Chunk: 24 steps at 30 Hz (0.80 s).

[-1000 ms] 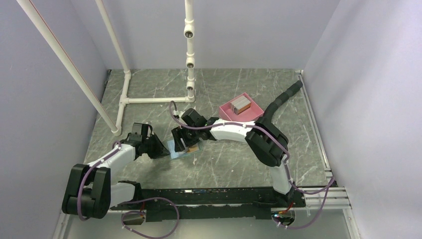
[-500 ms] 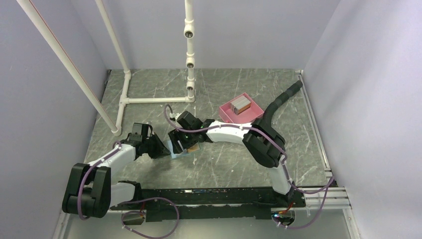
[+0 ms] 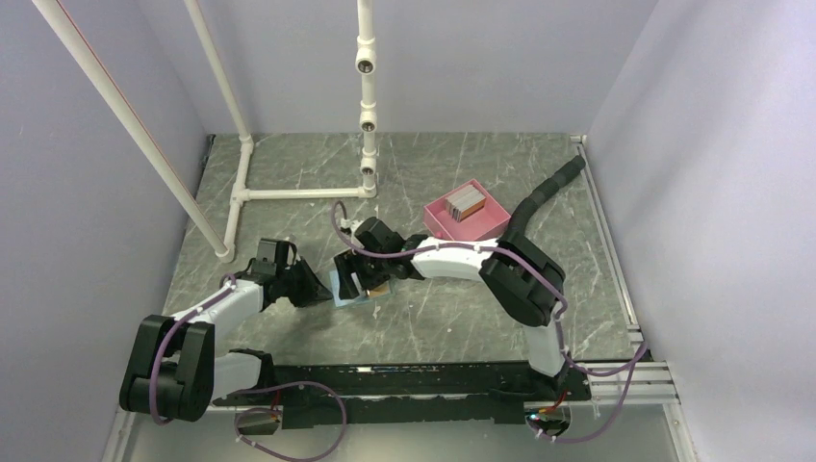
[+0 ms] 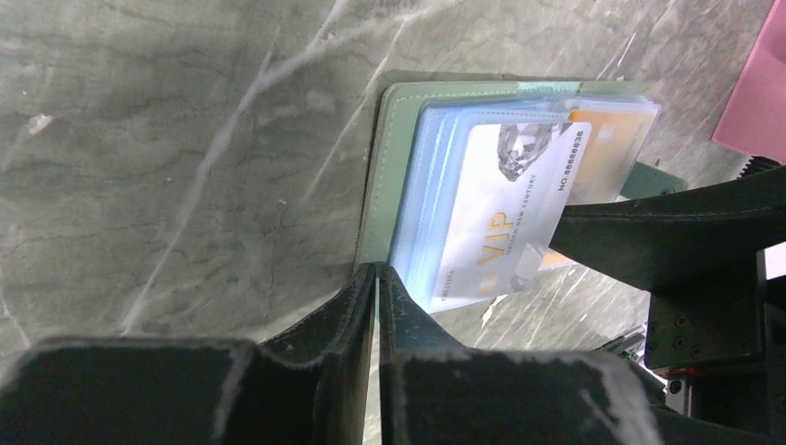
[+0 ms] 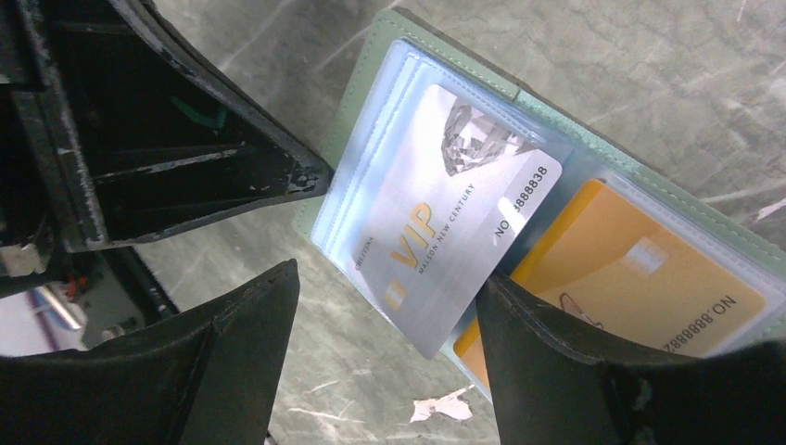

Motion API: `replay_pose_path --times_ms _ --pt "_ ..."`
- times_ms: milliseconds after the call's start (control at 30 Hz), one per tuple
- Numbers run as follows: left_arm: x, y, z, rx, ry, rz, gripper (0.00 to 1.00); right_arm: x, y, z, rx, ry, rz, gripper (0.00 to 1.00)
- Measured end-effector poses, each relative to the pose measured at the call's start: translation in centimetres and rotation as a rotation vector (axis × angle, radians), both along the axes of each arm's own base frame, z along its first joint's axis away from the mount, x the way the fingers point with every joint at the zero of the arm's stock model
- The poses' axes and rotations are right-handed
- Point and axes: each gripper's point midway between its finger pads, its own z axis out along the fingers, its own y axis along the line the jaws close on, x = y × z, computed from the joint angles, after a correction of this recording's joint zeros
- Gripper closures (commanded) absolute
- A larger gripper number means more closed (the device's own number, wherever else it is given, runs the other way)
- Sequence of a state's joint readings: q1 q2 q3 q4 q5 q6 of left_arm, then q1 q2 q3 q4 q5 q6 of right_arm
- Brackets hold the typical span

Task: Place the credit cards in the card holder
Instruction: Insert the credit card into the card holder.

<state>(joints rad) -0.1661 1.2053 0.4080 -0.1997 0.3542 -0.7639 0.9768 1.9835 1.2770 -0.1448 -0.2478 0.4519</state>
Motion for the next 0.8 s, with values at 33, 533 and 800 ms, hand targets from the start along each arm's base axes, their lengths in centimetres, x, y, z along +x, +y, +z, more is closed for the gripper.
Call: replay_pose_path --times_ms 33,533,800 --pt "0.0 0.0 0.0 0.000 0.000 0.000 0.87 0.0 -0.1 0.1 0.017 0.013 -0.003 0.27" --pt "-0.6 -0.4 0.0 -0.030 0.016 -0.013 0.84 0.1 -3.8 0.4 0.079 0.186 -0.159 0.38" --pt "-0.7 -1.4 -0.2 -0.084 0.031 -0.044 0.87 -0.7 -2.7 -0.3 -0.008 0.127 -0.123 0.49"
